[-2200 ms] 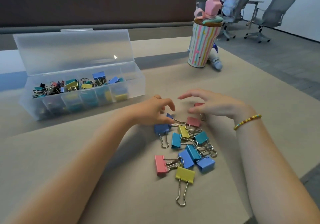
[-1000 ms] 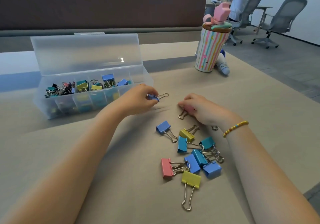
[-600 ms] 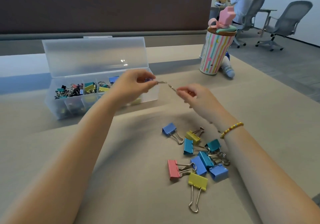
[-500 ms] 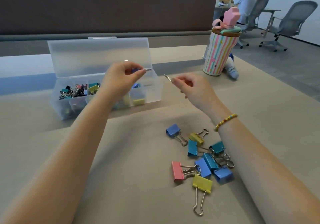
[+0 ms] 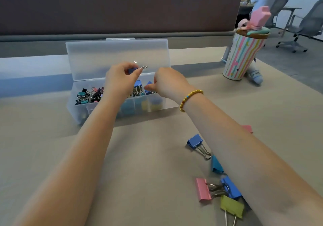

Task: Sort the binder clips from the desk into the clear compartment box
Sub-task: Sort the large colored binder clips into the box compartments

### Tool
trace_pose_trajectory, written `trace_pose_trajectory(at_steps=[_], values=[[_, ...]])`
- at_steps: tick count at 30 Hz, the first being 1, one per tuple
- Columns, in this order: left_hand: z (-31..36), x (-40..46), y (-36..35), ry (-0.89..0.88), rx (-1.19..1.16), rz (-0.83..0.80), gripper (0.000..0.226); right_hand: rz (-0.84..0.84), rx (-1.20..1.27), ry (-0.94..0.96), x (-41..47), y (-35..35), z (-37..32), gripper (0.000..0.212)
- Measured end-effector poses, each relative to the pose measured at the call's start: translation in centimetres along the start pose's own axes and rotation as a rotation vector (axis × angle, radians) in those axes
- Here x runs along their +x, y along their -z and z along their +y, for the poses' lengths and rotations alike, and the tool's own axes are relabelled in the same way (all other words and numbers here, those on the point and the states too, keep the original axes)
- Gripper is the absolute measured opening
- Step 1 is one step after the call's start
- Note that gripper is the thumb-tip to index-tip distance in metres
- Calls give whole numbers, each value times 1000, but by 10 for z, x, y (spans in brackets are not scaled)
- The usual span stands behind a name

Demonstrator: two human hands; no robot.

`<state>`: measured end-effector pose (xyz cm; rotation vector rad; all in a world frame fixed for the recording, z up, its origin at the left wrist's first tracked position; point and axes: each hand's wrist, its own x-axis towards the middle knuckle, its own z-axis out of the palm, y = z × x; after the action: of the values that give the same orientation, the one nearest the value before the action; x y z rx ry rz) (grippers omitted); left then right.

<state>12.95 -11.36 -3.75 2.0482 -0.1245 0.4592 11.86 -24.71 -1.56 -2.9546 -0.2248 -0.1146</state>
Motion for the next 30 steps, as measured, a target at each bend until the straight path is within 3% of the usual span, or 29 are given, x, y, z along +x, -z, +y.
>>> trace_pose_trajectory(at_steps=[6, 9, 12, 18, 22, 27, 30], values=[[0, -1, 0, -6, 16, -21, 20, -167, 21, -31, -1, 8, 8, 48], [2, -2, 0, -5, 18, -49, 22, -108, 112, -18, -3, 16, 16, 40], [7, -7, -3, -24, 6, -109, 25, 31, 371, -38, -1, 16, 20, 39], [13, -11, -6, -46, -76, -119, 27, -18, 739, -94, 2, 8, 20, 17], [15, -14, -7, -103, -35, -152, 24, -55, 1123, -203, 8, 7, 27, 19], [8, -13, -6, -152, 219, -194, 28, 9, 738, -153, 24, 5, 26, 9], [2, -9, -2, -155, 330, -159, 27, -69, 595, -29, 32, 4, 20, 13]])
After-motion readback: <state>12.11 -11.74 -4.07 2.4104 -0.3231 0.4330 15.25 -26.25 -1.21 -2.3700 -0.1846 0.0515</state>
